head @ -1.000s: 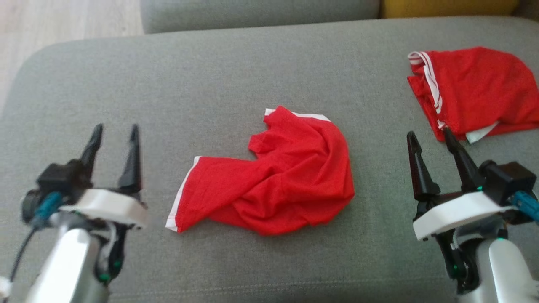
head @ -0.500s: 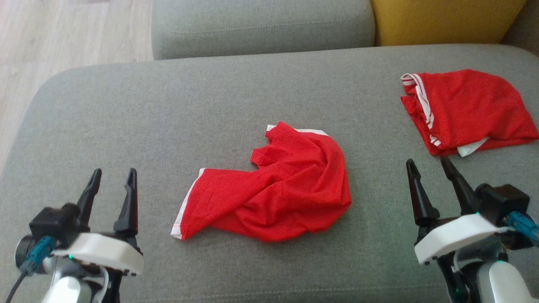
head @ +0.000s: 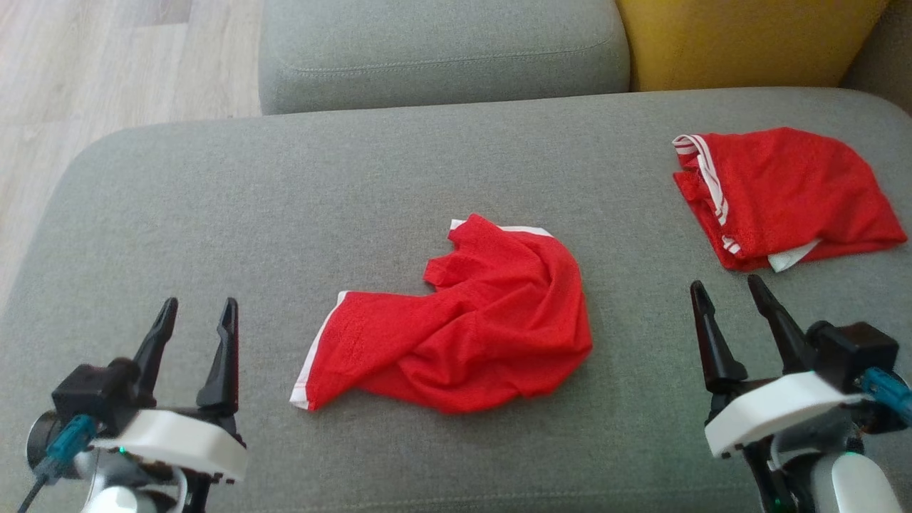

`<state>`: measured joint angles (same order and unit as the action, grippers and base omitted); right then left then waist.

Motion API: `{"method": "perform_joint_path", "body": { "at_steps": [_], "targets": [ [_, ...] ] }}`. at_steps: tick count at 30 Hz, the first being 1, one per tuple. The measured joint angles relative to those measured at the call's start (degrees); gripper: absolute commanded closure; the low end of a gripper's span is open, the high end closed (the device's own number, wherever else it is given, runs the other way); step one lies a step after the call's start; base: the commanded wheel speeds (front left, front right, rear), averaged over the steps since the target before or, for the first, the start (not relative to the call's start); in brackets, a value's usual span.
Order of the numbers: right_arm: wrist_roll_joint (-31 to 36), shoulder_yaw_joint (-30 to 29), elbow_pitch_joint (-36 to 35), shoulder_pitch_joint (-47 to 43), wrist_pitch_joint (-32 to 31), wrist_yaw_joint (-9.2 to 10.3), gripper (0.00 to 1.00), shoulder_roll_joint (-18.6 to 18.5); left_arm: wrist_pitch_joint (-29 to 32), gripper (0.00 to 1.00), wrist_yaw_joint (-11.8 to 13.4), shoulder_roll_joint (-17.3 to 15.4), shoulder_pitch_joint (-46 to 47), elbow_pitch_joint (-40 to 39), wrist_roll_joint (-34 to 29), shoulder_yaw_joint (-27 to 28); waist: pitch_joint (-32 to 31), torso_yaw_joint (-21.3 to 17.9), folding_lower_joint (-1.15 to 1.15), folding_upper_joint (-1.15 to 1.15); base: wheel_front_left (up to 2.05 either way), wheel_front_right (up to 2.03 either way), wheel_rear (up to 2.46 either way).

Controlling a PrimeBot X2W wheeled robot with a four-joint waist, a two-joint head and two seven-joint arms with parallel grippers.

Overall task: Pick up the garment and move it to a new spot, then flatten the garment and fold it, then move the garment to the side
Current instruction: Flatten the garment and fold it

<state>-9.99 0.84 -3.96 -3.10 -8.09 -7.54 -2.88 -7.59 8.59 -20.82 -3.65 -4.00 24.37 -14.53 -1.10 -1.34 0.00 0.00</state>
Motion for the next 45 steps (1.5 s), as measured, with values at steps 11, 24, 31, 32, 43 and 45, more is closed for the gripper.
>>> {"method": "perform_joint_path", "body": {
  "at_steps": [11, 24, 31, 32, 43, 45],
  "targets": [
    [0.0, -0.3, -0.2, 0.0, 0.0, 0.00, 0.00, 0.0, 0.0, 0.00, 0.0, 0.0, 0.0, 0.4, 0.0, -1.1, 0.2, 0.4, 0.00, 0.00, 0.00, 0.00, 0.00],
    [0.0, -0.3, -0.1, 0.0, 0.0, 0.00, 0.00, 0.1, -0.1, 0.00, 0.0, 0.0, 0.1, 0.7, 0.1, -1.3, 0.4, 0.4, 0.00, 0.00, 0.00, 0.00, 0.00],
    [0.0, -0.3, -0.1, 0.0, 0.0, 0.00, 0.00, 0.1, -0.1, 0.00, 0.1, -0.1, 0.3, 0.7, 0.1, -1.5, 0.7, 0.5, 0.00, 0.00, 0.00, 0.00, 0.00],
    [0.0, -0.3, -0.1, 0.0, -0.1, 0.00, 0.00, 0.1, -0.1, 0.00, 0.1, -0.1, 0.3, 0.7, 0.1, -1.5, 0.8, 0.5, 0.00, 0.00, 0.00, 0.00, 0.00],
    [0.0, -0.3, -0.3, 0.2, -0.1, 0.00, 0.00, 0.1, 0.1, 0.00, -0.6, -0.1, 3.0, 0.2, -0.3, -4.6, 3.1, 0.4, 0.00, 0.00, 0.00, 0.00, 0.00],
    [0.0, -0.3, -0.4, 0.4, -0.1, 0.00, 0.00, 0.1, 1.0, 0.00, -1.6, 0.1, 4.7, 0.2, -1.3, -6.9, 4.0, 0.3, 0.00, 0.00, 0.00, 0.00, 0.00]
  ]
}}
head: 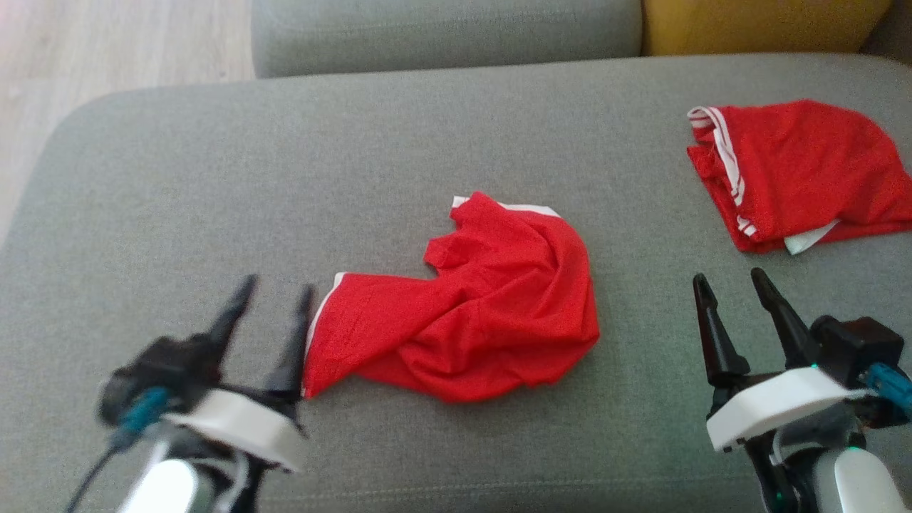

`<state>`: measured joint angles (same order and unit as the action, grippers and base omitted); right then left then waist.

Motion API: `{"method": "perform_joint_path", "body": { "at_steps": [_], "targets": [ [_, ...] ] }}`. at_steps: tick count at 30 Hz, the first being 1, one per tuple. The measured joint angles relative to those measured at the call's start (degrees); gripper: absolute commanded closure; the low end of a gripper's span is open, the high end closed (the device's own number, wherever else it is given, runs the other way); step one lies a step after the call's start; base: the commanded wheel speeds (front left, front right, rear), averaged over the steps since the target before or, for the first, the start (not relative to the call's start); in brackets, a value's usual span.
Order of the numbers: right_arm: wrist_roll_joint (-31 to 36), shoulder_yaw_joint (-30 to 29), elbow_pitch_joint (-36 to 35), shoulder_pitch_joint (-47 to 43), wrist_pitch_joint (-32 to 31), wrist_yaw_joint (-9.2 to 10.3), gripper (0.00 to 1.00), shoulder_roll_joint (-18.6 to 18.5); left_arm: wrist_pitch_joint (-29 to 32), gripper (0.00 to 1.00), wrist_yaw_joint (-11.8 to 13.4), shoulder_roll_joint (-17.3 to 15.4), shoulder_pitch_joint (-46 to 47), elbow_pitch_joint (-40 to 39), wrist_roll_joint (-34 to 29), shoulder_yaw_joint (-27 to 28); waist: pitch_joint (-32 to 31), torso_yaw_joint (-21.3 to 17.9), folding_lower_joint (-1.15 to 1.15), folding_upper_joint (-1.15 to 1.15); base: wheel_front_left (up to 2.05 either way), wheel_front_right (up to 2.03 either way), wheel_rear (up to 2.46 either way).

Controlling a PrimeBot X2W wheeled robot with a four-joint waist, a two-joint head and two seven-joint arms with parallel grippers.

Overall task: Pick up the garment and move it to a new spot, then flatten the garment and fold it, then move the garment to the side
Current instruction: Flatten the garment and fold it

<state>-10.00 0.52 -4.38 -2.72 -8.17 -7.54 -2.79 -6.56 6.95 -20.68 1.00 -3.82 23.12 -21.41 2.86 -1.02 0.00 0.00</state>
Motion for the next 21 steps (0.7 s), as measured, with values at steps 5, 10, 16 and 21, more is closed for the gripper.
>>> {"method": "perform_joint_path", "body": {
  "at_steps": [5, 10, 16, 21],
  "targets": [
    [0.0, 0.0, -0.2, 1.6, 0.0, 0.00, 0.00, 0.0, 1.5, 0.00, -4.1, 3.0, 3.9, 1.5, -1.4, -7.5, 2.5, -0.4, 0.00, 0.00, 0.00, 0.00, 0.00],
    [0.0, 0.2, -0.2, 3.0, 0.1, 0.00, 0.00, 0.0, 2.5, 0.00, -8.9, 6.4, 6.0, 5.3, -2.4, -15.0, 4.8, -1.2, 0.00, 0.00, 0.00, 0.00, 0.00],
    [0.0, 0.5, -0.3, 4.7, 0.1, 0.00, 0.00, 0.0, 3.0, 0.00, -12.3, 8.4, 9.6, 11.4, -4.8, -21.9, 7.8, -2.4, 0.00, 0.00, 0.00, 0.00, 0.00],
    [0.0, 0.5, -0.4, 6.4, 0.2, 0.00, 0.00, 0.0, 3.0, 0.00, -13.3, 9.4, 13.9, 17.8, -6.0, -25.3, 10.0, -3.8, 0.00, 0.00, 0.00, 0.00, 0.00]
  ]
}}
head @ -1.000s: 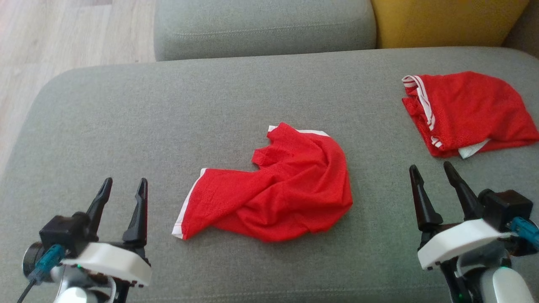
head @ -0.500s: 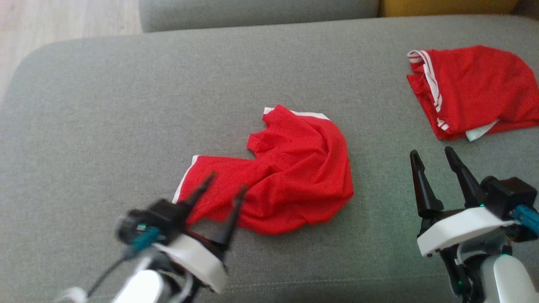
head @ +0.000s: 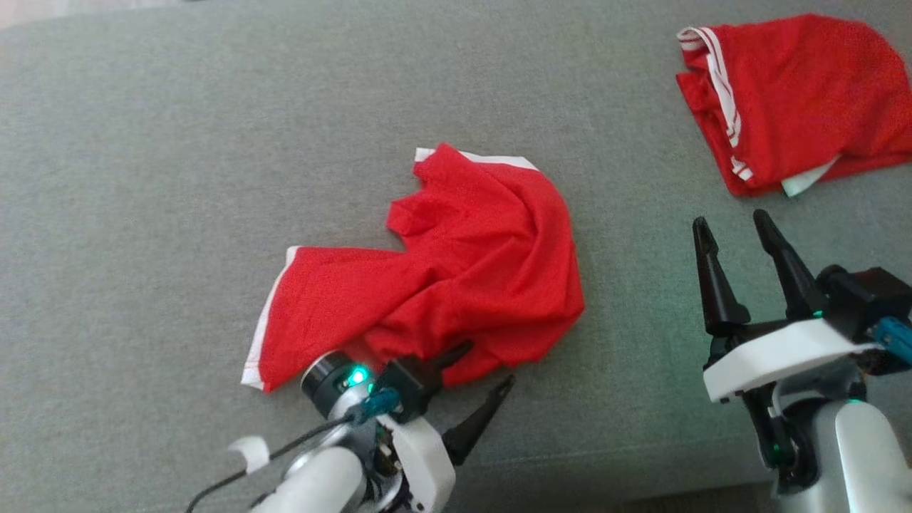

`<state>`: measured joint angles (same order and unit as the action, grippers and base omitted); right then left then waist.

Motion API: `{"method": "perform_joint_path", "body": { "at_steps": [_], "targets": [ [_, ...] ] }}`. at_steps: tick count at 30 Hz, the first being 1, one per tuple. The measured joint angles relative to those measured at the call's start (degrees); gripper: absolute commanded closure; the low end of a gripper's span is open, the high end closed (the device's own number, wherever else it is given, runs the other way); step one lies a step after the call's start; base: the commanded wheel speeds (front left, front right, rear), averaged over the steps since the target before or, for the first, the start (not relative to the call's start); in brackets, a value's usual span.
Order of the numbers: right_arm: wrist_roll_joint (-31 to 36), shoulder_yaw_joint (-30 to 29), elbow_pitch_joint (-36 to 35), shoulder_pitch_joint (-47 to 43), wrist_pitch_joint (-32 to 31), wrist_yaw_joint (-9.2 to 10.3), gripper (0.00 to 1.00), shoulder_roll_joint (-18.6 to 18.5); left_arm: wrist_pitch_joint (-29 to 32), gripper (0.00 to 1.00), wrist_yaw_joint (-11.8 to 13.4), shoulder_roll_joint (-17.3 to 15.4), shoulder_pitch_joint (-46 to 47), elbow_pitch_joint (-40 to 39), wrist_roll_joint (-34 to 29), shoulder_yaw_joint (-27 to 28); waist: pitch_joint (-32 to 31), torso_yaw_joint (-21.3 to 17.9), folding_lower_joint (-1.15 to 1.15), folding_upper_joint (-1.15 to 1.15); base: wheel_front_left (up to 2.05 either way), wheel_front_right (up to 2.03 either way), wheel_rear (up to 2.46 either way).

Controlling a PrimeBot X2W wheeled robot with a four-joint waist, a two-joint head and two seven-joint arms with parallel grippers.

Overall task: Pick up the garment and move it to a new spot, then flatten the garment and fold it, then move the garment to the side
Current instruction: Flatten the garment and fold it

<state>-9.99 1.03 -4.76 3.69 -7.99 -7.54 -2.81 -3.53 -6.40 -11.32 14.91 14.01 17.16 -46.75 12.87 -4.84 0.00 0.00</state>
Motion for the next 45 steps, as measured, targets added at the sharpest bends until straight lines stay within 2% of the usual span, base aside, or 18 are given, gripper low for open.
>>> {"method": "perform_joint_path", "body": {
  "at_steps": [4, 5, 6, 7, 10, 13, 22, 27, 32, 38, 45],
  "targets": [
    [0.0, 0.0, 0.0, 0.5, 0.2, 0.00, 0.00, 0.0, 1.4, 0.00, -0.2, 0.2, 3.6, 6.0, -1.0, -1.6, 1.2, -1.3, 0.00, 0.00, 0.00, 0.00, 0.00],
    [0.0, 0.0, 0.1, 0.5, 0.5, 0.00, 0.00, 0.0, 1.9, 0.06, -0.3, 0.2, 4.3, 7.5, -1.2, -2.1, 1.4, -1.5, 0.00, 0.00, 0.00, 0.00, 0.00],
    [0.0, 0.0, 0.1, 0.5, 0.5, 0.00, 0.00, 0.0, 1.9, 0.78, -0.4, 0.1, 4.9, 8.7, -1.5, -2.4, 1.5, -1.8, 0.00, 0.00, 0.00, 0.00, 0.00],
    [0.0, 0.0, 0.1, 0.5, 0.5, 0.00, 0.00, 0.0, 1.9, 1.00, -0.4, 0.1, 4.9, 8.7, -1.5, -2.4, 1.5, -1.8, 0.00, 0.00, 0.00, 0.00, 0.00],
    [0.0, -0.4, 0.5, 0.5, 0.8, 0.00, 0.00, 0.0, 1.2, 1.00, -0.7, -0.4, 6.2, 9.2, -0.4, -2.7, 1.1, -2.1, 0.00, 0.00, 0.00, 0.00, 0.00],
    [-0.1, -1.2, 0.7, 0.5, 1.0, 0.00, 0.00, 0.0, 1.1, 1.00, -0.7, -2.4, 6.4, 6.2, 1.9, -2.5, 0.4, -1.9, 0.00, 0.00, 0.00, 0.00, 0.00],
    [-0.8, -2.6, 0.9, 0.0, 1.0, 0.00, 0.00, 0.0, 9.7, 1.00, -0.6, -14.3, 5.3, -8.7, 6.3, 0.6, -1.8, 0.7, 0.00, 0.00, 0.00, 0.00, 0.00],
    [-1.1, -2.9, 1.1, -1.4, 1.0, 0.00, 0.00, 0.1, 15.3, 1.00, 1.5, -20.8, 1.8, -15.6, 7.8, 3.0, -3.3, 1.9, 0.00, 0.00, 0.00, 0.00, 0.00],
    [-1.4, -3.2, 1.0, -2.2, 0.9, 0.00, 0.00, 0.1, 17.9, 1.00, 4.7, -26.1, 0.3, -19.7, 9.8, 7.4, -4.6, 2.5, 0.00, 0.00, 0.00, 0.00, 0.00],
    [-2.0, -3.1, 0.5, -2.3, 0.3, 0.00, 0.00, 0.1, 18.1, 1.00, 6.8, -28.4, 0.3, -19.6, 12.7, 12.1, -5.3, 2.3, 0.00, 0.00, 0.00, 0.00, 0.00],
    [-2.0, -3.1, -0.5, -2.3, -0.8, 0.00, 0.00, 0.1, 18.0, 1.00, 6.4, -28.4, 3.1, -12.2, 13.9, 14.2, -4.9, 0.7, 0.00, 0.00, 0.00, 0.00, 0.00]
  ]
}}
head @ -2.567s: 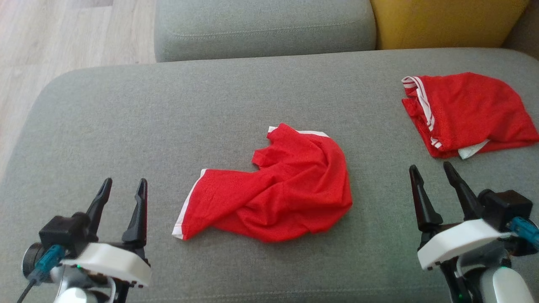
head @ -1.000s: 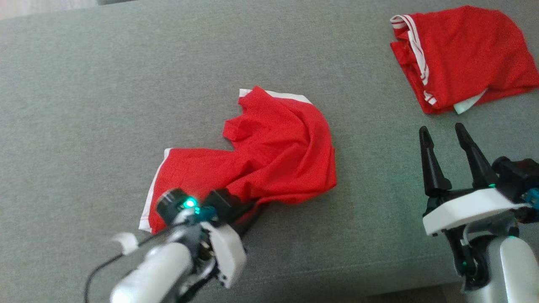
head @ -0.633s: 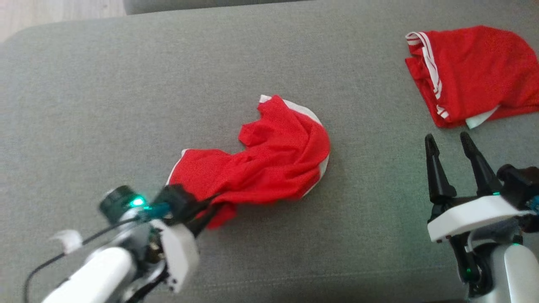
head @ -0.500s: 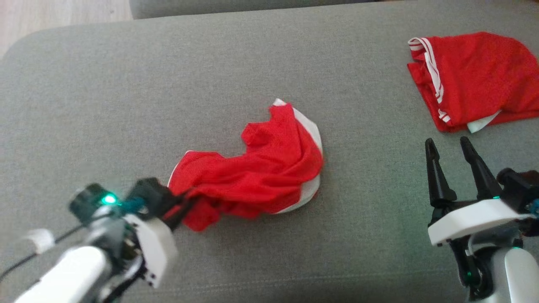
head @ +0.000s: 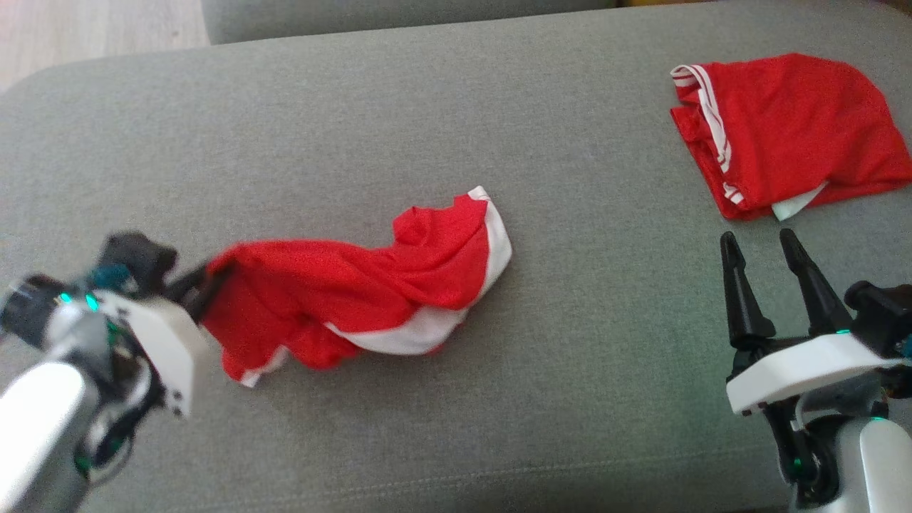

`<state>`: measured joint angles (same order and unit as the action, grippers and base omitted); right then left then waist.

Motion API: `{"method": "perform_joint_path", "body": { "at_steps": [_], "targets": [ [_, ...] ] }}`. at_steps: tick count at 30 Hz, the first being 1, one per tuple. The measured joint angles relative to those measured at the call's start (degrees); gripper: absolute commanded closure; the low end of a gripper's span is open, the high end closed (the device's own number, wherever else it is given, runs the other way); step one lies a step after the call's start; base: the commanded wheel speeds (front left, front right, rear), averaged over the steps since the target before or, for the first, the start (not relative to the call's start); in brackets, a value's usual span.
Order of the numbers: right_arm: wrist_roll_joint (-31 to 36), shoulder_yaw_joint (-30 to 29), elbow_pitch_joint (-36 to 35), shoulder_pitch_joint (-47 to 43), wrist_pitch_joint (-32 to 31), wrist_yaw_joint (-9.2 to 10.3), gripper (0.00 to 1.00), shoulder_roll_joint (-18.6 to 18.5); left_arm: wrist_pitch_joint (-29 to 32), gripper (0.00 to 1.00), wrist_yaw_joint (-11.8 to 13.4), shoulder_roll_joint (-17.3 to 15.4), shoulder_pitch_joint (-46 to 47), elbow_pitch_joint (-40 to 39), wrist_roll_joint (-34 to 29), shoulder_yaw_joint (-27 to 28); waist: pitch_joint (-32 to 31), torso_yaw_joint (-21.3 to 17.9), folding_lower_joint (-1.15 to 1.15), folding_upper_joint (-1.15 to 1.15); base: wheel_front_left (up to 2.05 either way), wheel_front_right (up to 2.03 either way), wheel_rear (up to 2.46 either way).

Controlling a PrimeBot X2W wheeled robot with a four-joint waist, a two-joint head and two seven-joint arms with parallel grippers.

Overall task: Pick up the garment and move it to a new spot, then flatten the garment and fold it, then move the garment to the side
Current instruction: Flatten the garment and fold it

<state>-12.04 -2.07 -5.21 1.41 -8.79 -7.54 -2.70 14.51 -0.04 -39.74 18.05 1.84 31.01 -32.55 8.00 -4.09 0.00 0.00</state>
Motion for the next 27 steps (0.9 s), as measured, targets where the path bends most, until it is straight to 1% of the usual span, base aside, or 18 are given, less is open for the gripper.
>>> {"method": "perform_joint_path", "body": {
  "at_steps": [5, 7, 8, 9, 12, 13, 15, 20, 21, 23, 27],
  "targets": [
    [-0.1, 0.0, -0.7, 0.0, -0.4, 0.00, 0.00, 0.0, -1.0, 1.00, 0.0, 0.8, 6.4, 7.4, 0.8, 1.8, 1.2, -1.1, 0.00, 0.00, 0.00, 0.00, 0.00],
    [-0.1, 0.0, -0.8, 0.0, -0.4, 0.00, 0.00, 0.0, -1.3, 1.00, -0.1, 2.2, 8.3, 10.9, 1.1, 2.1, 1.9, -1.3, 0.00, 0.00, 0.00, 0.00, 0.00],
    [-0.1, 0.0, -0.9, 0.1, -0.4, 0.00, 0.00, 0.0, -1.5, 1.00, -0.5, 3.0, 9.1, 12.9, 1.3, 2.0, 2.3, -1.4, 0.00, 0.00, 0.00, 0.00, 0.00],
    [-0.1, 0.0, -0.9, 0.1, -0.4, 0.00, 0.00, 0.0, -1.5, 1.00, -0.5, 3.0, 9.1, 12.9, 1.3, 2.0, 2.3, -1.4, 0.00, 0.00, 0.00, 0.00, 0.00],
    [-0.6, 0.0, -1.0, 0.3, -0.4, 0.00, 0.00, 0.0, -3.1, 1.00, -1.1, 6.6, 11.3, 18.4, 2.1, 1.9, 3.6, -1.5, 0.00, 0.00, 0.00, 0.00, 0.00],
    [-0.6, 0.0, -1.0, 0.4, -0.4, 0.00, 0.00, 0.0, -3.7, 0.80, -1.1, 7.6, 11.9, 20.2, 2.5, 1.9, 4.0, -1.6, 0.00, 0.00, 0.00, 0.00, 0.00],
    [-0.6, 0.1, -1.1, 0.6, -0.4, 0.00, 0.00, 0.0, -5.3, 0.00, -1.5, 9.0, 13.1, 23.3, 2.5, 2.0, 4.8, -1.8, 0.00, 0.00, 0.00, 0.00, 0.00],
    [-0.6, 0.2, -1.1, 1.5, -0.3, 0.00, 0.00, 0.0, -9.3, 0.00, -1.5, 10.5, 15.4, 27.6, 2.5, 2.3, 6.2, -1.9, 0.00, 0.00, 0.00, 0.00, 0.00],
    [-0.9, 0.2, -1.1, 1.7, -0.2, 0.00, 0.00, 0.0, -10.4, 0.00, -1.1, 10.8, 15.5, 28.0, 2.5, 2.9, 6.3, -1.8, 0.00, 0.00, 0.00, 0.00, 0.00],
    [-1.3, 0.2, -0.9, 1.7, 0.3, 0.00, 0.00, 0.0, -12.7, 0.00, -0.1, 11.2, 15.4, 28.3, 2.5, 3.8, 6.1, -1.6, 0.00, 0.00, 0.00, 0.00, 0.00],
    [-1.6, 0.2, -0.4, 1.7, 0.8, 0.00, 0.00, 0.0, -17.6, 0.00, 2.9, 12.3, 13.4, 26.4, 3.4, 5.8, 5.2, -0.9, 0.00, 0.00, 0.00, 0.00, 0.00]
  ]
}}
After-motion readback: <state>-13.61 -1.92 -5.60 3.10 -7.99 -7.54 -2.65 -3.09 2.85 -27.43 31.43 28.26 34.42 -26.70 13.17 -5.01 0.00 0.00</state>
